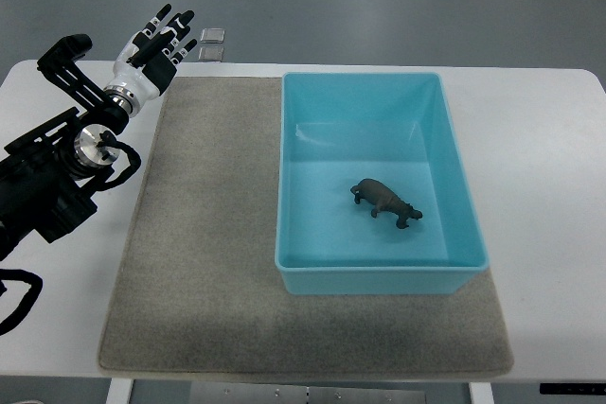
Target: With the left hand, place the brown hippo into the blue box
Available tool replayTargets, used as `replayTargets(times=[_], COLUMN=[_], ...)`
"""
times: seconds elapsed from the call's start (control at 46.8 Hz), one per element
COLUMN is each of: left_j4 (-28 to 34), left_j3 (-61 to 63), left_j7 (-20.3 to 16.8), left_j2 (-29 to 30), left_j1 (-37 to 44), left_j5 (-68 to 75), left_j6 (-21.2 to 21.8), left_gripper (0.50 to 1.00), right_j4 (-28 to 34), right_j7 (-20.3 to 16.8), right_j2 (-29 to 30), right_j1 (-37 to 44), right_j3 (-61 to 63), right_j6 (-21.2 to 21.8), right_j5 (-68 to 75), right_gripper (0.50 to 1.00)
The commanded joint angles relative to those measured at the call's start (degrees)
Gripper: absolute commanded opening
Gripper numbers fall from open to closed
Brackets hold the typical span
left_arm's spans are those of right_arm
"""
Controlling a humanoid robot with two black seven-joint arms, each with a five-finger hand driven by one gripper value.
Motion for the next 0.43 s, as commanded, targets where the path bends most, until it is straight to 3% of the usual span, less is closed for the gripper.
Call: replayTargets(times=[0.0,0.406], left_j4=[0.0,0.0], left_j3=[0.0,0.0], left_j7=[0.0,0.0], left_j2=[-0.2,-0.5], left_j1=[0.0,0.0], left_j5=[0.1,0.1], left_j6=[0.3,0.5], left_gripper=[0.996,0.996], right_j4=[0.0,0.1], right_j7=[0.0,-0.1], right_j2=[0.0,0.0], right_j1=[0.0,-0.2], right_j3=[0.0,-0.1], right_j6=[0.0,0.4], right_j5=[0.1,-0.5], right_gripper=[0.936,0.936])
